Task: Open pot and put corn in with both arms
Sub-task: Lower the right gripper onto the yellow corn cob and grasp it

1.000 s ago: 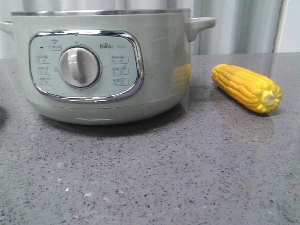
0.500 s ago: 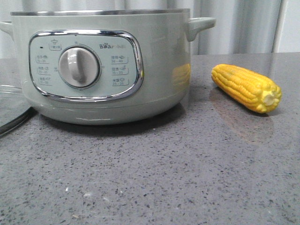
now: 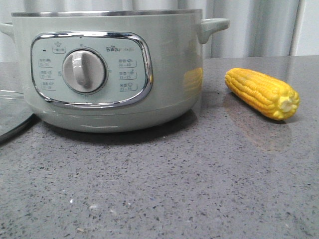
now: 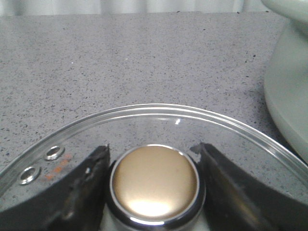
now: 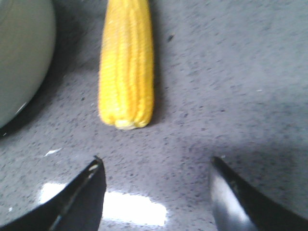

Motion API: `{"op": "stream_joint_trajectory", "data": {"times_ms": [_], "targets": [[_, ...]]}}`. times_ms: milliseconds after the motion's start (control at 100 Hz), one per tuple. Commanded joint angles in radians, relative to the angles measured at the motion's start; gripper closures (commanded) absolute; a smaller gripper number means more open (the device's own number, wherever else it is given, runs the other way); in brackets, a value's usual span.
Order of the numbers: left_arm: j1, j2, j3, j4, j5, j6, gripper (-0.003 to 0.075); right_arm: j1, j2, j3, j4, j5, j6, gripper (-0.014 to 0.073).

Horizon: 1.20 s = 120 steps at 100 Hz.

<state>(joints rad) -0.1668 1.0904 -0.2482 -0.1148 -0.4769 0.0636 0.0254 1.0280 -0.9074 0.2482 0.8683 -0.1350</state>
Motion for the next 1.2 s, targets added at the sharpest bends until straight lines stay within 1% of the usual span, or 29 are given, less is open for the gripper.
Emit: {"op": "stream_joint_trajectory", "data": {"times_ms": [0, 140, 290, 470, 770, 800, 850, 870, 890, 900, 920, 950, 1000, 1190], "targets": [[-0.007, -0.012, -0.029, 0.006, -0.09, 0.009, 0.0372, 0.031, 0.027, -0.05, 0.042, -0.026, -0.036, 0.0205], [-0.007, -0.037, -0.029, 0.006, -0.09, 0.009, 0.0372, 0.082, 0.106, -0.091, 0.04, -0.024, -0.036, 0.0205], [-0.007, -0.097, -0.029, 0.006, -0.09, 0.009, 0.0372, 0.111, 0.206, -0.14, 0.024, -0.056, -0.036, 0.0205], [-0.007, -0.191, -0.029, 0.006, -0.087, 0.009, 0.0373, 0.113, 0.324, -0.192, -0.016, -0.054, -0.034, 0.0205], [-0.007, -0.361, -0.029, 0.006, -0.081, 0.009, 0.0373, 0.113, 0.508, -0.255, -0.017, -0.066, -0.034, 0.0219], [-0.007, -0.379, -0.029, 0.006, -0.08, 0.009, 0.0373, 0.113, 0.523, -0.263, -0.017, -0.055, -0.034, 0.0246], [-0.007, -0.406, -0.031, 0.006, -0.08, 0.009, 0.0373, 0.113, 0.535, -0.269, -0.017, -0.03, -0.029, 0.0348], [-0.007, -0.417, -0.031, 0.006, -0.08, 0.009, 0.0373, 0.113, 0.534, -0.272, -0.017, -0.015, -0.026, 0.043], [-0.007, -0.424, -0.033, 0.006, -0.08, 0.009, 0.0373, 0.113, 0.534, -0.271, -0.017, -0.009, -0.024, 0.0475], [-0.007, -0.431, -0.033, 0.006, -0.08, 0.009, 0.0373, 0.111, 0.534, -0.271, -0.017, -0.007, -0.024, 0.052], [-0.007, -0.441, -0.033, 0.006, -0.082, 0.009, 0.0373, 0.111, 0.534, -0.273, -0.017, 0.001, -0.024, 0.0566], [-0.007, -0.453, -0.033, 0.006, -0.084, 0.009, 0.0373, 0.11, 0.53, -0.272, -0.017, 0.011, -0.024, 0.0673], [-0.007, -0.473, -0.033, 0.006, -0.084, 0.009, 0.0373, 0.107, 0.515, -0.272, -0.02, 0.025, -0.018, 0.0657], [-0.007, -0.53, -0.033, 0.006, -0.084, 0.009, 0.0373, 0.067, 0.395, -0.272, -0.034, 0.083, 0.015, 0.0657]]}}
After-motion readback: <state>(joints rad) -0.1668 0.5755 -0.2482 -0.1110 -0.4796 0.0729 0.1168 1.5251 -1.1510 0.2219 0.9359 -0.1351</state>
